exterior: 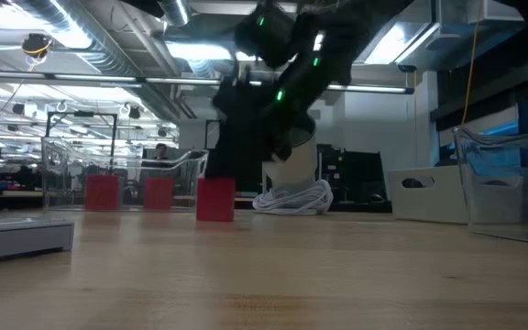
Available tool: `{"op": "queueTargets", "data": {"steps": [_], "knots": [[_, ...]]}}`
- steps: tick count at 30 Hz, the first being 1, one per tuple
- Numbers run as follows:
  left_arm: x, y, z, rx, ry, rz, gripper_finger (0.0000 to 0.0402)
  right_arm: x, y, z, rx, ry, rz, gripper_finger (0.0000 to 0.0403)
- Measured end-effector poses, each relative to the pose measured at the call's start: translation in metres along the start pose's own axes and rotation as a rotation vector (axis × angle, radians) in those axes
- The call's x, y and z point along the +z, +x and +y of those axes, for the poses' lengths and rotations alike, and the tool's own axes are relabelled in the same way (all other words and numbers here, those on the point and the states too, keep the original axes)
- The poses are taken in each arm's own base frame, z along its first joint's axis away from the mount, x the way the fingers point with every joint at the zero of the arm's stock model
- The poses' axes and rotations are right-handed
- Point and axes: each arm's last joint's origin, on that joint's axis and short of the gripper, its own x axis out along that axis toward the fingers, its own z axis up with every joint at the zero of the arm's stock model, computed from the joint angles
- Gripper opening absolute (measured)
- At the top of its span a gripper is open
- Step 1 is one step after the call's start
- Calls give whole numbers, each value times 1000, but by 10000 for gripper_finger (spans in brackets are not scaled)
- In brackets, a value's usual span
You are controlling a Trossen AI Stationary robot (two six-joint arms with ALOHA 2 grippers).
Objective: Pick & Place Office items
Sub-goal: Put the red charger adapter into the left transparent bin
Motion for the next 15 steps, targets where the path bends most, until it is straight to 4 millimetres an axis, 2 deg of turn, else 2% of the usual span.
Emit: {"op": "queueTargets", "data": {"steps": [4,8,15], "knots": [[-1,0,-2,-76,15,34,278,14,-38,-3,-4,51,13,314],[-3,6,-11,-164,33,98,278,22,-83,-6,-53,93,32,313],[-10,40,-39,-132,127,214,278,24,-150,3,-156,103,6,299]]}}
